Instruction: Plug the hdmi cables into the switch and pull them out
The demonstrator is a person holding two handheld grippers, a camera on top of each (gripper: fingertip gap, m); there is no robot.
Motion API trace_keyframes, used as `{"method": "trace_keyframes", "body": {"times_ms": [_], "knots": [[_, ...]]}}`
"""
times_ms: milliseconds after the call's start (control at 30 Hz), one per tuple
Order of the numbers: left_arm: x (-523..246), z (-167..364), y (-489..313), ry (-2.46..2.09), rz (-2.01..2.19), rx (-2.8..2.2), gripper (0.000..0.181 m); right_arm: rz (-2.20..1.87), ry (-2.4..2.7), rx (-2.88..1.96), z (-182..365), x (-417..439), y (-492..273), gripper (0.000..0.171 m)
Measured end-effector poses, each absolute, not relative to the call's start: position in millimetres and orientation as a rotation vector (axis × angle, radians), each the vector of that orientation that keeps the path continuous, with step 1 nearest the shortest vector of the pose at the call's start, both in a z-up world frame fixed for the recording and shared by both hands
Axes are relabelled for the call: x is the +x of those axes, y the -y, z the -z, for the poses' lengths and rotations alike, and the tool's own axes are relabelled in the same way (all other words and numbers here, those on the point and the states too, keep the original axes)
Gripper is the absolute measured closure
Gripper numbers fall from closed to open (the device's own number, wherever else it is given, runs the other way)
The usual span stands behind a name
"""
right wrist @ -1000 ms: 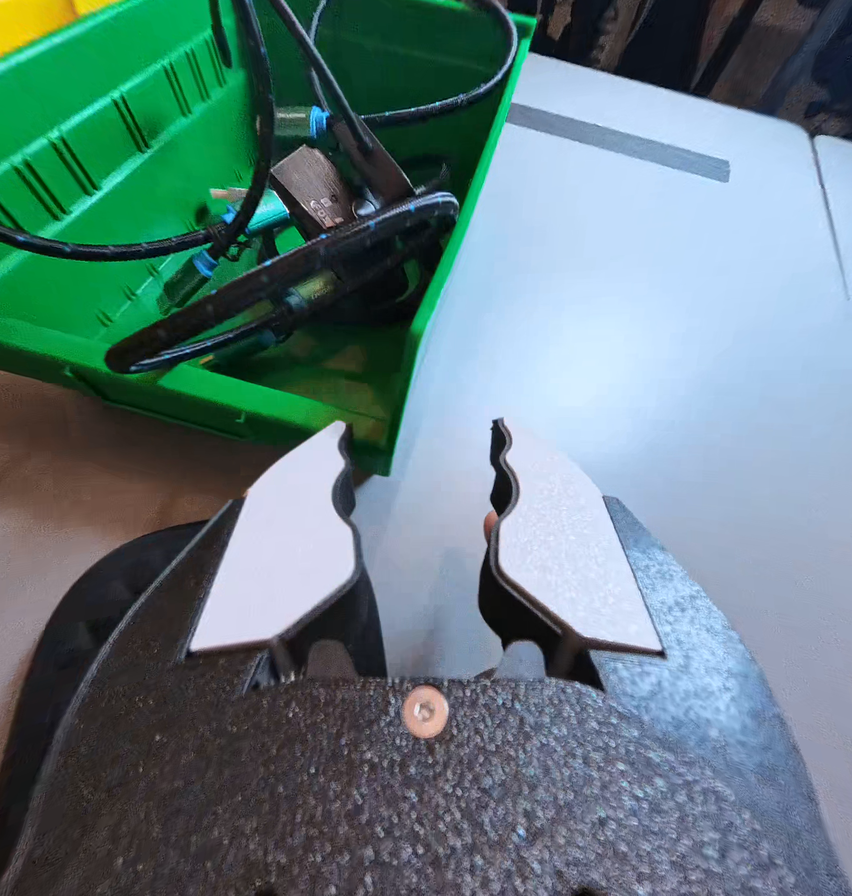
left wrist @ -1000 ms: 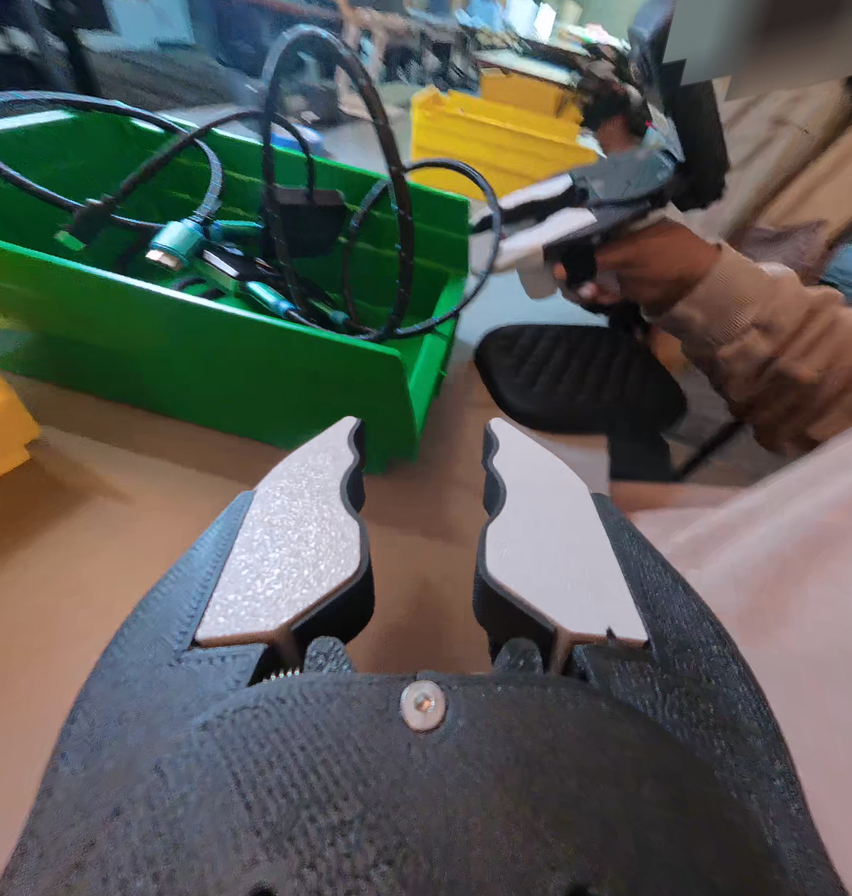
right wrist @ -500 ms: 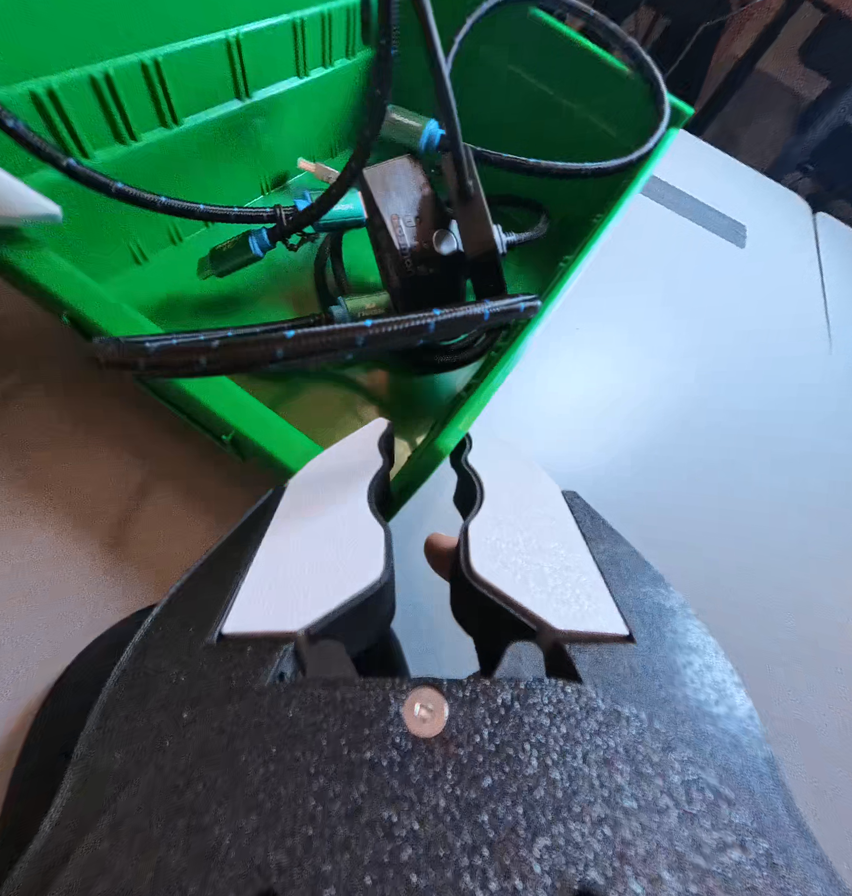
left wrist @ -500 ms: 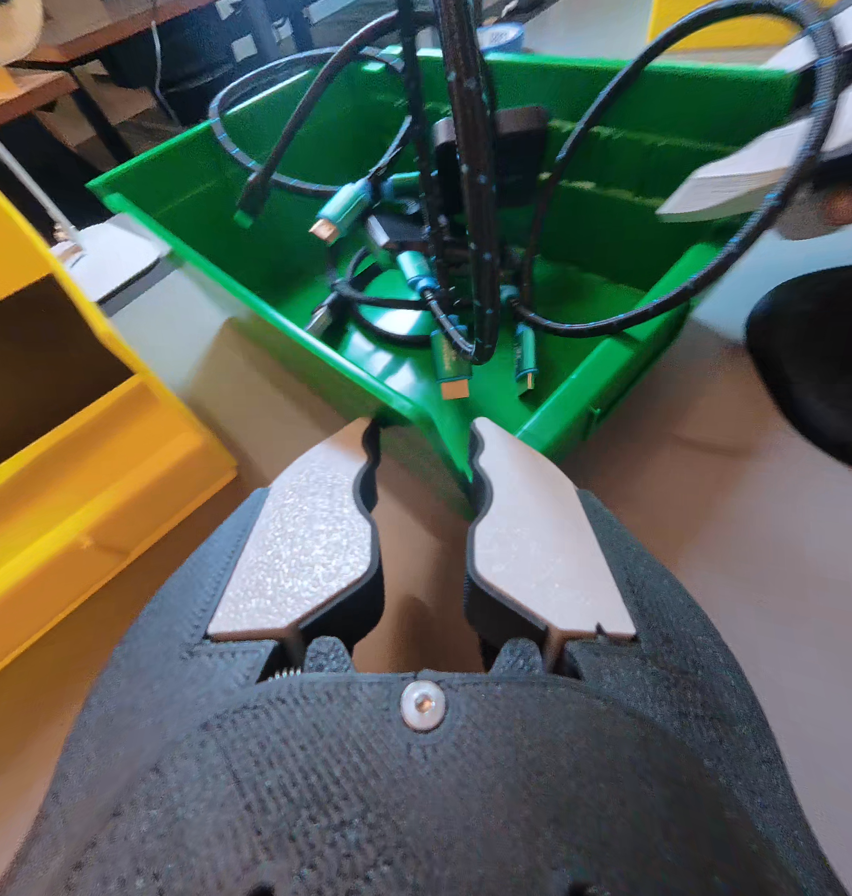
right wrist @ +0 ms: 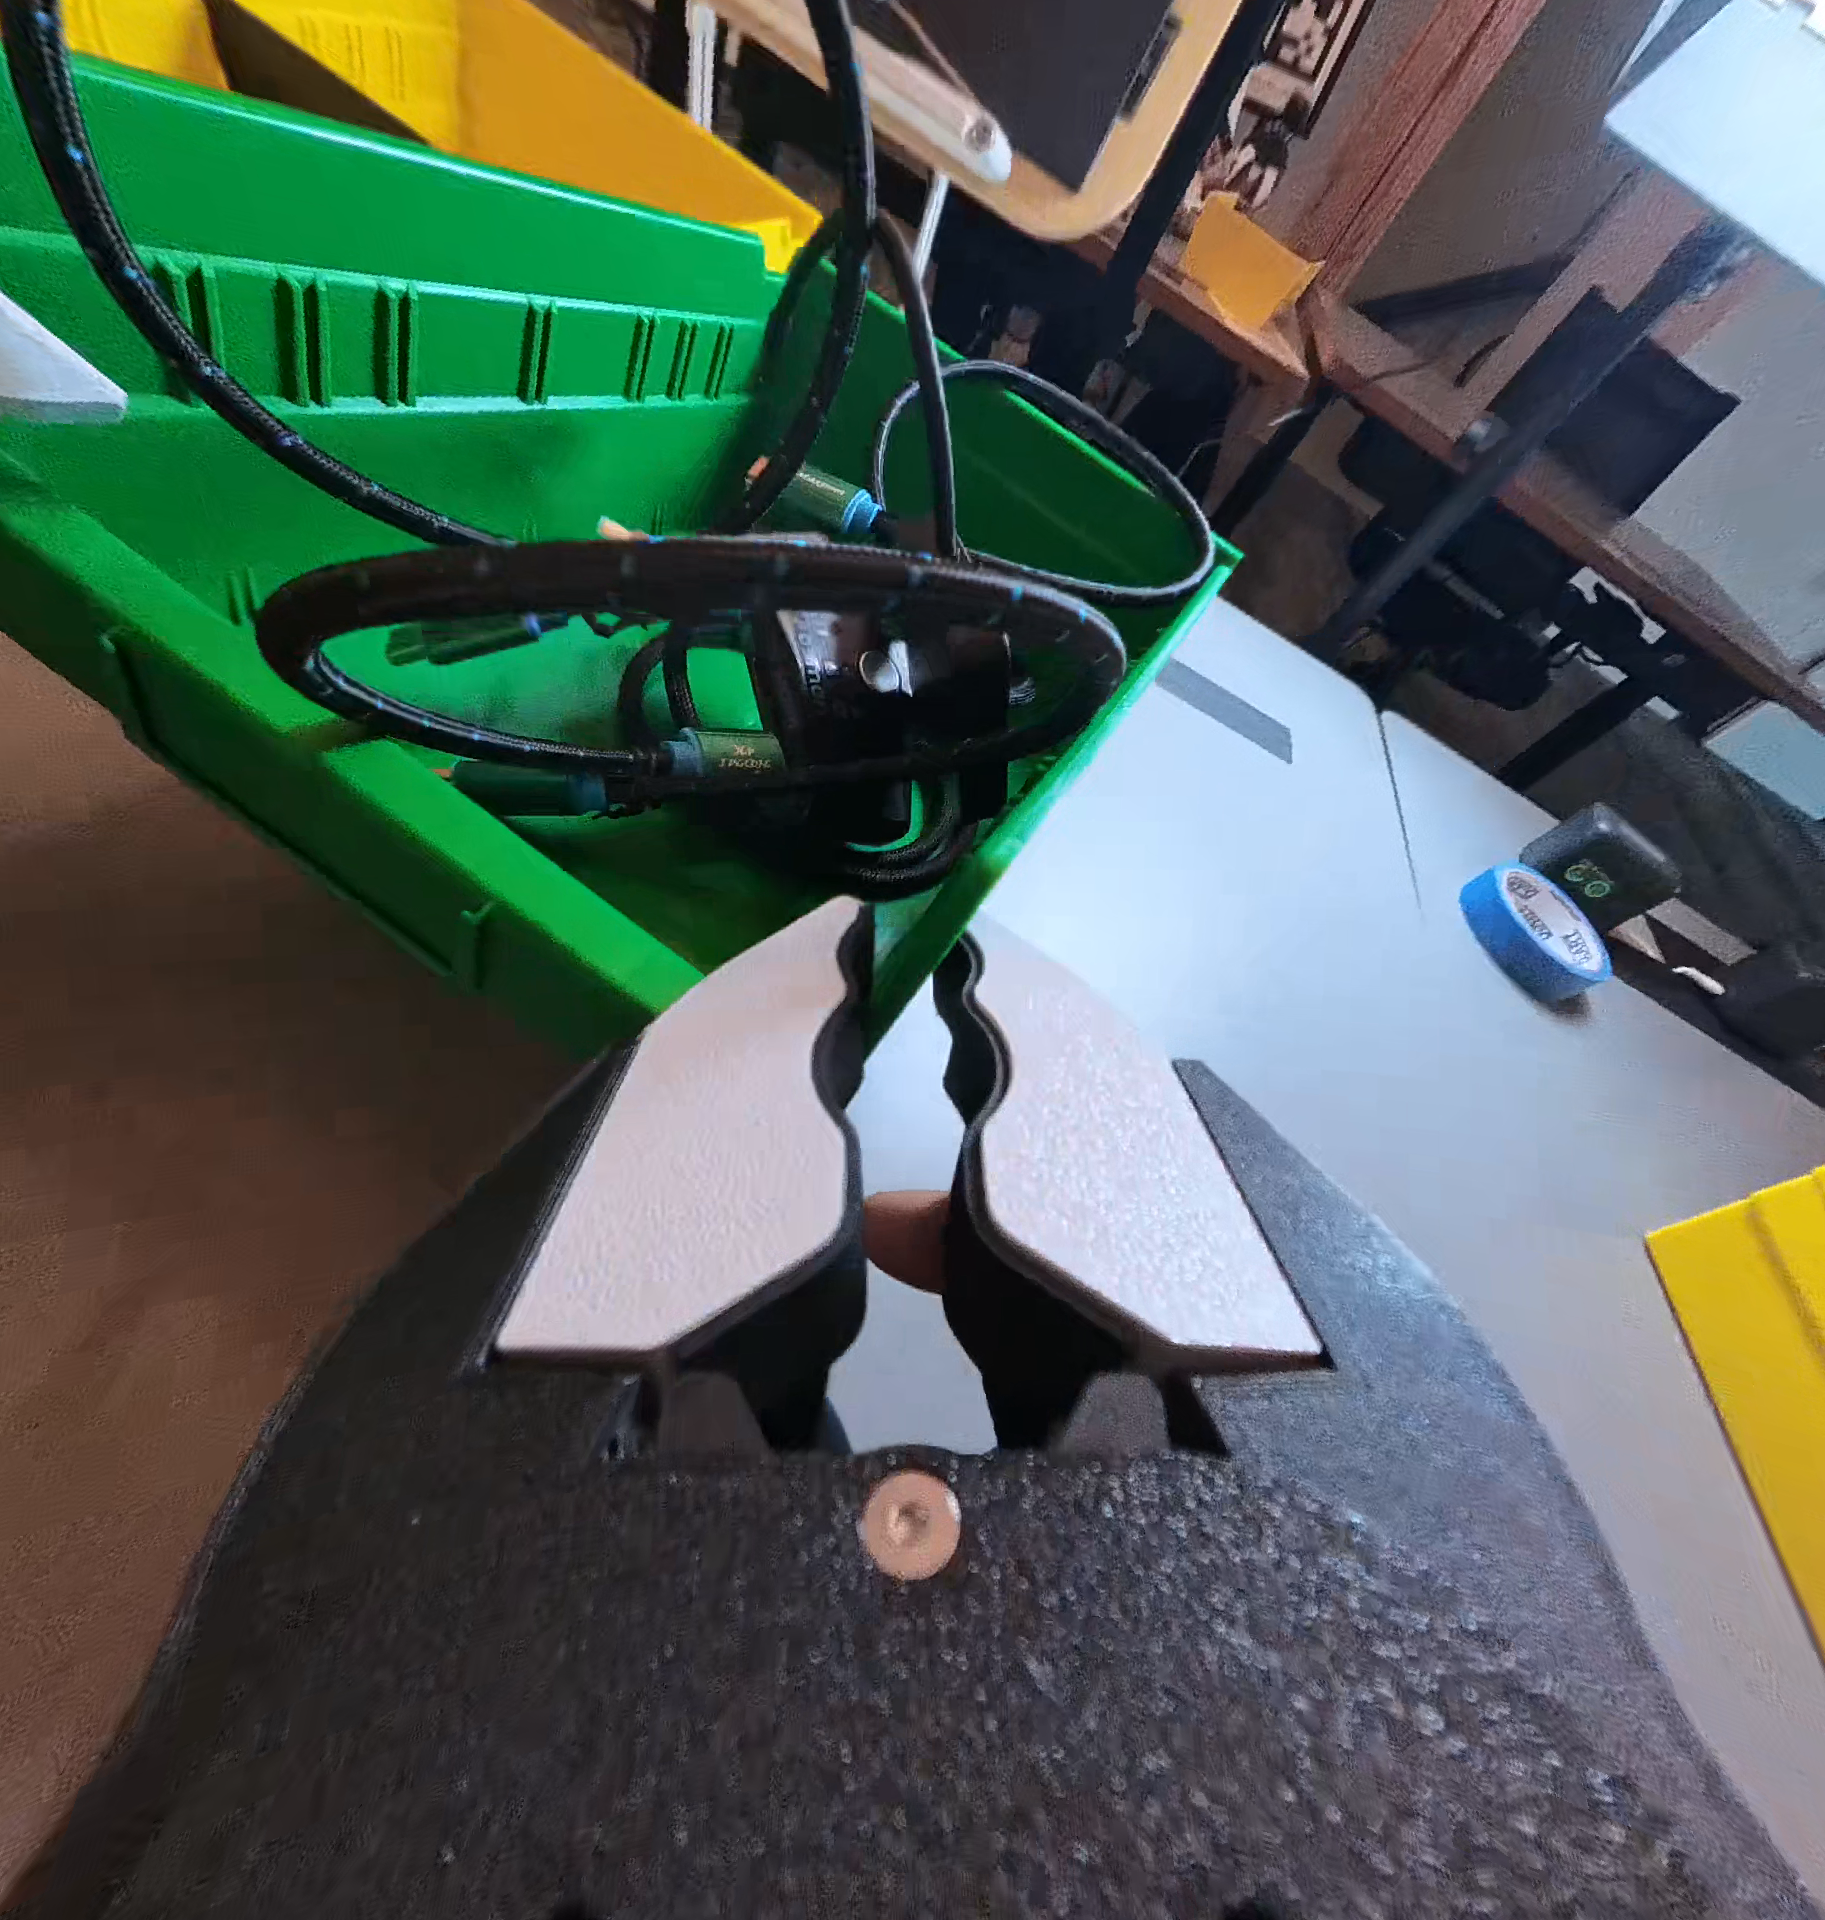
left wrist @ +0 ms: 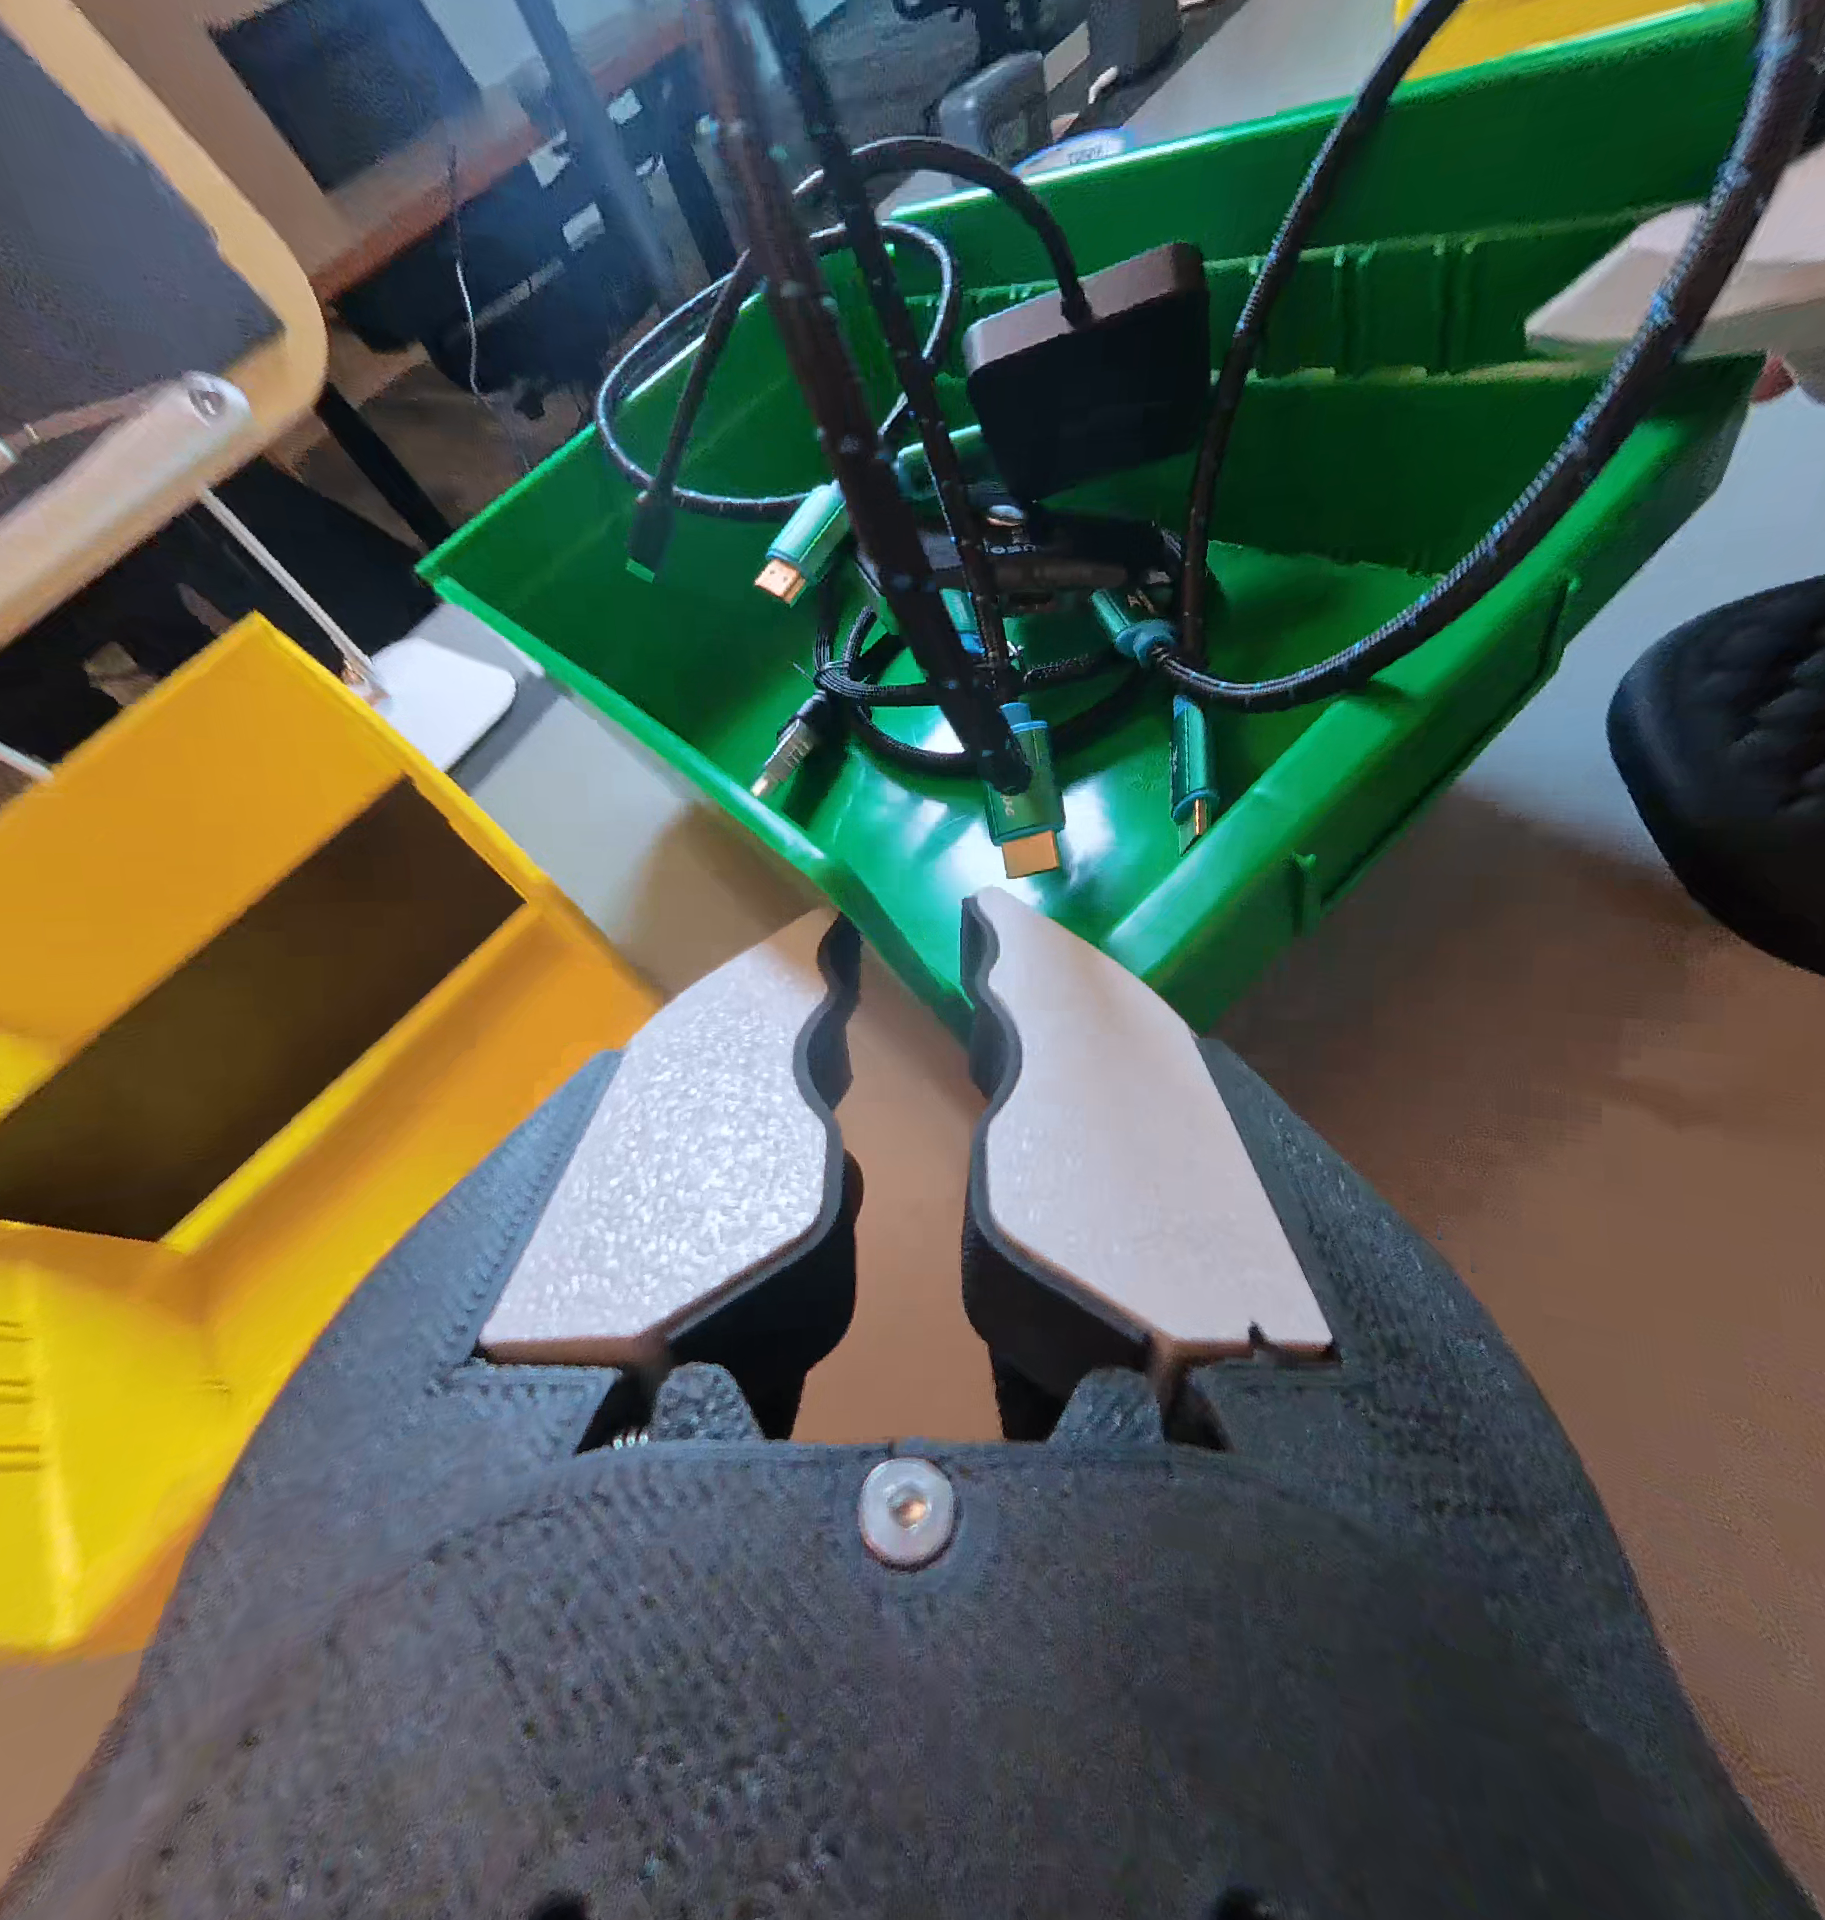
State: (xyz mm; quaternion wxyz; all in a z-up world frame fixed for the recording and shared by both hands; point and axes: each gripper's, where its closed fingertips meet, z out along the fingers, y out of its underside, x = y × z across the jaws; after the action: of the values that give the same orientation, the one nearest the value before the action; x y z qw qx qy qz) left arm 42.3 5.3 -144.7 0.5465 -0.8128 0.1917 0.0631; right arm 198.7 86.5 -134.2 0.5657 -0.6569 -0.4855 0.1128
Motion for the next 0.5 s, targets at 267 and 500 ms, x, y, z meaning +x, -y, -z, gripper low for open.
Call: {"method": "trace_keyframes", "body": {"times_ms": [267,500], "knots": [[11.9,32.7,24.5,-0.471,-0.299,-1.724,0.163,-0.294,1.144,-1.269,20.4,163.7,-56.9,0.16],[-71.0,-52.7,90.5,-0.355,-0.566,-1.578,0.163,-0.427,1.185,-0.984,-64.1,61.4,-17.8,0.16]]}}
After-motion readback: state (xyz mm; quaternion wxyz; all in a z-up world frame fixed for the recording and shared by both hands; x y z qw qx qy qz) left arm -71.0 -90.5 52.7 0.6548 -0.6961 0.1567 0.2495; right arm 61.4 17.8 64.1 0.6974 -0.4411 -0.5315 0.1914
